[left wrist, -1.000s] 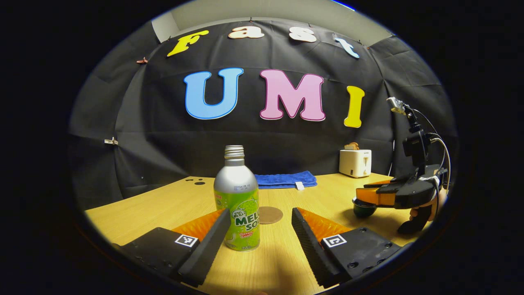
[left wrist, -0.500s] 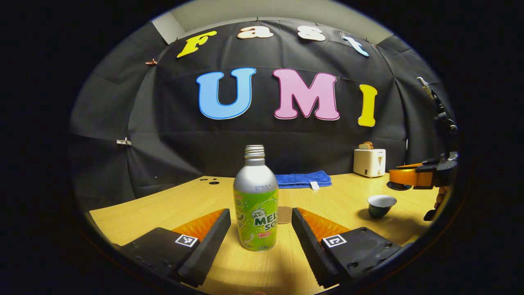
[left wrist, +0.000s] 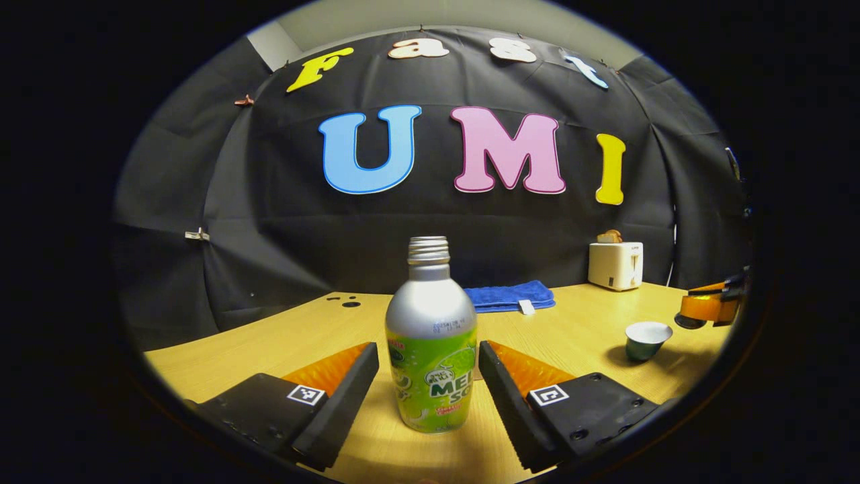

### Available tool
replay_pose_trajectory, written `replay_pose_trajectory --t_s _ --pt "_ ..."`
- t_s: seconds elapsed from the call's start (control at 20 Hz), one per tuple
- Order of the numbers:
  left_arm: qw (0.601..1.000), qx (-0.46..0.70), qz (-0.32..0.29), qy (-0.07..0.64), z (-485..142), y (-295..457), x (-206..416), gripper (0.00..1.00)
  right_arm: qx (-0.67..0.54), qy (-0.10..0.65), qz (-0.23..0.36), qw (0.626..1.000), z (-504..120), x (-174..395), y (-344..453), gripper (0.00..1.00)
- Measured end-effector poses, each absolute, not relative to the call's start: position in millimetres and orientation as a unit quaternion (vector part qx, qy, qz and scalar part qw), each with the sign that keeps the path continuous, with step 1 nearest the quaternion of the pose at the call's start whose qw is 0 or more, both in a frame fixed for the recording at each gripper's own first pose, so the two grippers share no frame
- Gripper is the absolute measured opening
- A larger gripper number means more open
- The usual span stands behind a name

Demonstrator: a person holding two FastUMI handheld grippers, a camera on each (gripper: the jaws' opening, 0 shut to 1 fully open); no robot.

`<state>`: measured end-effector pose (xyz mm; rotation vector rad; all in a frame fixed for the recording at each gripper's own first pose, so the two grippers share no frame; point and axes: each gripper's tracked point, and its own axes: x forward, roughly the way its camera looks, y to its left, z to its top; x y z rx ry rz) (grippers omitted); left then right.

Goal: Open the teacup lid with one hand, grasp the water bottle and pour water into the teacup with the other hand; after pouring, place the water bottle on the coaster and then close the teacup lid.

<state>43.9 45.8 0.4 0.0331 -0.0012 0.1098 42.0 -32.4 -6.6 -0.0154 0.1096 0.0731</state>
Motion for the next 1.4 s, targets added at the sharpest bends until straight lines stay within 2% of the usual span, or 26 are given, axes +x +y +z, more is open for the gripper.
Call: replay_pose_trajectory --t_s 0.15,0.2,0.35,0.4,0.55,0.6,0.65,0.8,0.85,0.9,1.05,1.15,1.2,1.35,1.4 --pt "0.998 0.010 0.054 -0.002 0 49 57 0.95 0.013 0.056 0.037 0.998 -10 43 -38 0.29" --pt "0.999 0.010 0.053 -0.001 0 50 60 0.95 0.020 0.052 0.037 0.998 -9 43 -38 0.34" --pt "0.999 0.011 0.042 -0.002 1 46 70 0.95 0.027 0.035 0.030 0.999 -5 45 -49 0.29" --pt "0.999 0.012 0.039 -0.003 1 45 72 0.95 0.031 0.028 0.026 0.999 -2 44 -52 0.24" --pt "0.999 0.014 0.035 -0.002 1 45 75 0.91 0.034 -0.003 0.014 0.999 8 40 -57 0.24" --pt "0.999 0.014 0.036 -0.002 1 45 76 0.84 0.026 -0.003 0.011 1.000 7 40 -58 0.24" --pt "0.999 0.014 0.036 -0.002 1 45 76 0.84 0.016 -0.003 0.012 1.000 4 40 -56 0.29" --pt "0.999 0.022 0.031 0.004 -1 41 76 0.83 0.013 -0.005 0.018 1.000 6 41 -55 0.29" --pt "0.999 0.028 0.026 0.007 -2 38 75 0.82 0.013 -0.003 0.017 1.000 5 41 -56 0.24" --pt "0.999 0.036 0.026 0.002 1 35 75 0.82 0.013 -0.004 0.018 1.000 5 42 -56 0.29" --pt "0.998 0.056 0.015 0.002 1 24 76 0.80 0.014 -0.004 0.016 1.000 5 43 -62 0.29" --pt "0.997 0.082 0.003 0.009 2 12 79 0.79 0.014 -0.004 0.010 1.000 5 44 -70 0.29" --pt "0.995 0.103 -0.003 0.011 5 5 81 0.79 0.013 -0.004 0.005 1.000 5 45 -75 0.34" --pt "0.980 0.197 -0.025 -0.002 18 -17 84 0.79 0.013 -0.004 -0.009 1.000 5 46 -92 0.34" --pt "0.972 0.235 -0.029 -0.008 23 -23 87 0.79 0.013 -0.004 -0.015 1.000 5 46 -98 0.29"
